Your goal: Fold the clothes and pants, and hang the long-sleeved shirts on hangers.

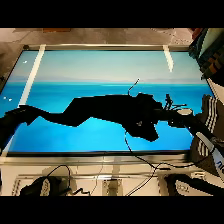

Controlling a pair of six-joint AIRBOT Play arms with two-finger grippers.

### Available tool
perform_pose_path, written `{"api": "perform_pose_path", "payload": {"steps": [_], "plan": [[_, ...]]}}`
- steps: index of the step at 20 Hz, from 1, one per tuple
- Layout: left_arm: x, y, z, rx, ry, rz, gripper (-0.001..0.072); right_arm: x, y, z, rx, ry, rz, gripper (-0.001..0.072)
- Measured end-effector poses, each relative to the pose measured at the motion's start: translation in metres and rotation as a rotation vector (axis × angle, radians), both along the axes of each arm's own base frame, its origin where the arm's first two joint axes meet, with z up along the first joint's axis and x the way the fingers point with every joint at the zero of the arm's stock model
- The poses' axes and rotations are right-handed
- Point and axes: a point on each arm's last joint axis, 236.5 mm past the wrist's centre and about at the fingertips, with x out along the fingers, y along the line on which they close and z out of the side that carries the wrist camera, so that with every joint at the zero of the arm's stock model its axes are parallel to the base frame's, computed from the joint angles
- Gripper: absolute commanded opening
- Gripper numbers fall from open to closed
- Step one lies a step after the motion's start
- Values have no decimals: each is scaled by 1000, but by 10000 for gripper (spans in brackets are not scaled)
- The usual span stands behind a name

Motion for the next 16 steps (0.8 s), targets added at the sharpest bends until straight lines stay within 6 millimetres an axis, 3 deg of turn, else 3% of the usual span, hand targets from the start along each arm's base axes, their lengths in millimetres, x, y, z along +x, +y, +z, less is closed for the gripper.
{"api": "perform_pose_path", "payload": {"steps": [3,6,9,13,14,16], "plan": [[5,5,-6,-36,8,25,5,31,-7,30,-8,-98,-37,14],[17,22,-3,-112,-31,110,2,79,-30,87,-73,-265,-94,12],[43,41,16,-168,-79,168,2,125,-71,154,-171,-404,-168,11],[108,51,75,-216,-162,153,2,170,-114,251,-275,-575,-211,12],[123,51,94,-221,-186,136,3,175,-121,274,-303,-614,-205,12],[148,47,132,-220,-222,92,3,175,-132,300,-380,-649,-164,13]]}}
